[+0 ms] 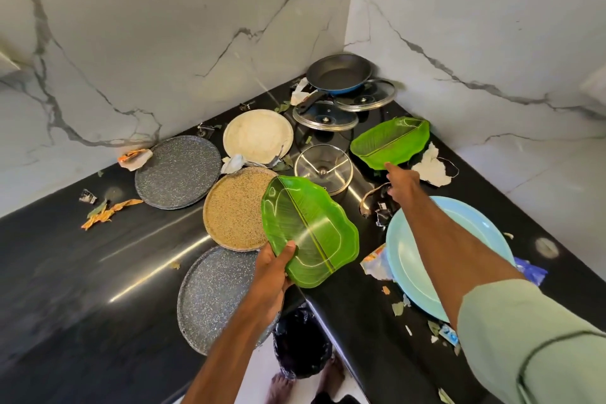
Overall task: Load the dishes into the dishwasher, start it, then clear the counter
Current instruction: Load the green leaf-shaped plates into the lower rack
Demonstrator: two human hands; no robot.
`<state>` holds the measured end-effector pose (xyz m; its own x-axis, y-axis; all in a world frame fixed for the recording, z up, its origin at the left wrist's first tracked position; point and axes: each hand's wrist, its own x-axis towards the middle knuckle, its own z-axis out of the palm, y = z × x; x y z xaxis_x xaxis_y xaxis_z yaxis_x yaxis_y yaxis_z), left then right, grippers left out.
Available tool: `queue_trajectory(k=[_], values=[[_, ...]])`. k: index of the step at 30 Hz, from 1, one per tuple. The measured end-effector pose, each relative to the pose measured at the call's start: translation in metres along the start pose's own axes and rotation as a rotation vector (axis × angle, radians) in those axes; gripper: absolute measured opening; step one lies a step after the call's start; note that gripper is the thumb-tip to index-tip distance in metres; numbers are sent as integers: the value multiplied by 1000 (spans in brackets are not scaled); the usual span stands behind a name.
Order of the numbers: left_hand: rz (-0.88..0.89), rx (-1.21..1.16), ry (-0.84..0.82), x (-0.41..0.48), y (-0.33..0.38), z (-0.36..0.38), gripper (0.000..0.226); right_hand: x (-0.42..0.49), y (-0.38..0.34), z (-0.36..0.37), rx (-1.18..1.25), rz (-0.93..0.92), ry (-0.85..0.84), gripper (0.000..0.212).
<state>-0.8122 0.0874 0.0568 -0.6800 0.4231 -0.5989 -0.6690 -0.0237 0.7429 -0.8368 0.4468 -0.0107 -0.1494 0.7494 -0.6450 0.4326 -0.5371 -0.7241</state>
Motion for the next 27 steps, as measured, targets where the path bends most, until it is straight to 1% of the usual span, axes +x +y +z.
queue_trajectory(k=[1, 3, 5, 6, 8, 10, 14, 16, 21, 24, 27], values=[[1, -5, -1, -1, 1, 0, 25, 1, -1, 1, 32, -6, -23, 61], [-3, -9, -2, -2, 3, -1, 25, -12, -10, 2, 60, -47, -5, 44], [-7, -10, 3, -3, 6, -1, 24, -36, -22, -1, 66, -134, 39, 22], [-10, -7, 5, -4, 7, -1, 25, -46, -26, -3, 79, -186, 57, 18], [-18, 15, 5, -5, 9, 1, 27, -67, -29, -12, 101, -261, 81, 25], [-31, 44, 2, -7, 11, 2, 27, -89, -22, -25, 121, -295, 91, 30], [-44, 87, -13, -16, 16, 4, 27, -142, 15, -56, 197, -341, 55, 33], [-50, 111, -41, -22, 19, 3, 29, -169, 41, -74, 185, -353, 66, 30], [-81, 196, -105, -35, 22, 2, 29, -237, 100, -115, 147, -314, 160, 11], [-100, 249, -149, -50, 20, 0, 25, -277, 130, -136, 165, -286, 158, 7], [-114, 310, -167, -61, 9, -6, 36, -310, 159, -156, 182, -309, 178, 7]])
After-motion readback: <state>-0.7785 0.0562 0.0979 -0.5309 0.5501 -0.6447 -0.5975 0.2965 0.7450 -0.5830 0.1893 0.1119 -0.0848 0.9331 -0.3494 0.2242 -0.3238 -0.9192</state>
